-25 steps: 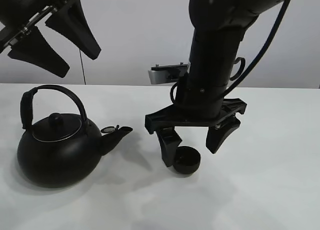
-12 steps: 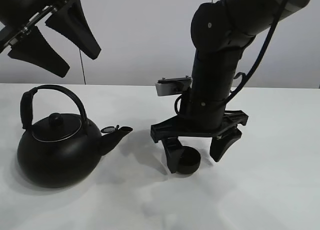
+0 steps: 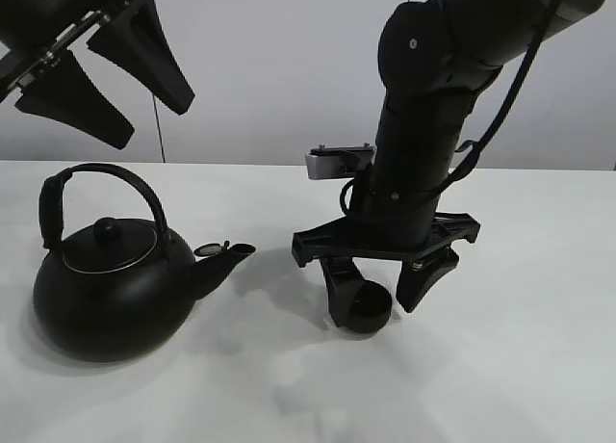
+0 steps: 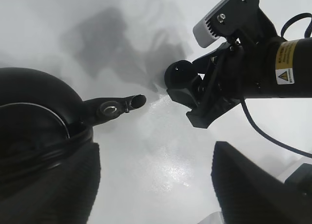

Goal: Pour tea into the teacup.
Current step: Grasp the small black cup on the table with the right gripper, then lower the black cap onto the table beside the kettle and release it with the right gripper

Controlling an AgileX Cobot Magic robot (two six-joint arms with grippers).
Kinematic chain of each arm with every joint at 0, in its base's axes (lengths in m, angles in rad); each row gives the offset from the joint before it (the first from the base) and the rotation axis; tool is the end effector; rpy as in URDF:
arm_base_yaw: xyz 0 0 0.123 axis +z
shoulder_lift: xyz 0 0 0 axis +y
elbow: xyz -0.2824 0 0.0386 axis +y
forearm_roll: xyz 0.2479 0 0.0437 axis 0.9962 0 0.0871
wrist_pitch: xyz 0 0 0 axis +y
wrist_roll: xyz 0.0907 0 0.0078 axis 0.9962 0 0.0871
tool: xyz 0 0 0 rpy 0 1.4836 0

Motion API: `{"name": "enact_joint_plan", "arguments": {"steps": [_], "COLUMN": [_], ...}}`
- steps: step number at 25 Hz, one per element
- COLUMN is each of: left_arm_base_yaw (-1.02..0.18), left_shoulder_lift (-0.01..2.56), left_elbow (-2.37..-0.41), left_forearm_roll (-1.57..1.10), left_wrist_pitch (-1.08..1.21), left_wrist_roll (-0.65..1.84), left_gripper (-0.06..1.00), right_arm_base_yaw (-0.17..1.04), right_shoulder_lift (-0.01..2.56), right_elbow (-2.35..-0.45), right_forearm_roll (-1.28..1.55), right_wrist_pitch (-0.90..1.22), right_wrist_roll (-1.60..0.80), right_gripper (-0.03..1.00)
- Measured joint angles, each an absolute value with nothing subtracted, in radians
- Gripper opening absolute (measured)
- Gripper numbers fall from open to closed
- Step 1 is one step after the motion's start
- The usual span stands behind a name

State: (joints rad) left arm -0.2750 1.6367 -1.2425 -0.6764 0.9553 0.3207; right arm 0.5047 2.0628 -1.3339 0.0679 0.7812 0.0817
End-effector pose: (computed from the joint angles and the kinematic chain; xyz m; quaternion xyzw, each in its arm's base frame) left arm 0.3100 -0.1359 0.2762 0.1324 0.9344 -0.2937 0.1517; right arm 0.3435 0.1947 0.1312 -0.1875 0.9792 0.0459 0.0633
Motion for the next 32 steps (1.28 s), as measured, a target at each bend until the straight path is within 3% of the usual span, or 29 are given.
{"name": "enact_joint_plan", "arguments": {"steps": [2,22,32], "left_arm_base_yaw": [-0.275,-0.275,-0.275], "left_shoulder_lift": [1.637,1.637,1.637], "left_elbow": [-1.243,-1.243,-1.243], "left_forearm_roll": [-0.676,-0.676,-0.676], "left_wrist_pitch": [0.955,0.954,0.954], "left_wrist_roll": [0.321,0.321,0.321], "left_gripper": [0.48,0.48,0.48], "right_arm_base_yaw": [0.505,0.554,0.613], "right_shoulder_lift": [2.063,1.976,2.024], "right_elbow": [-1.334,-1.411,-1.415], "right_forearm_roll": [0.068,0.083,0.091], "right_wrist_pitch": [0.780,0.870,0.767], "right_wrist_roll": [0.081,0.034,0.018], "right_gripper": [0.40,0.40,0.40]}}
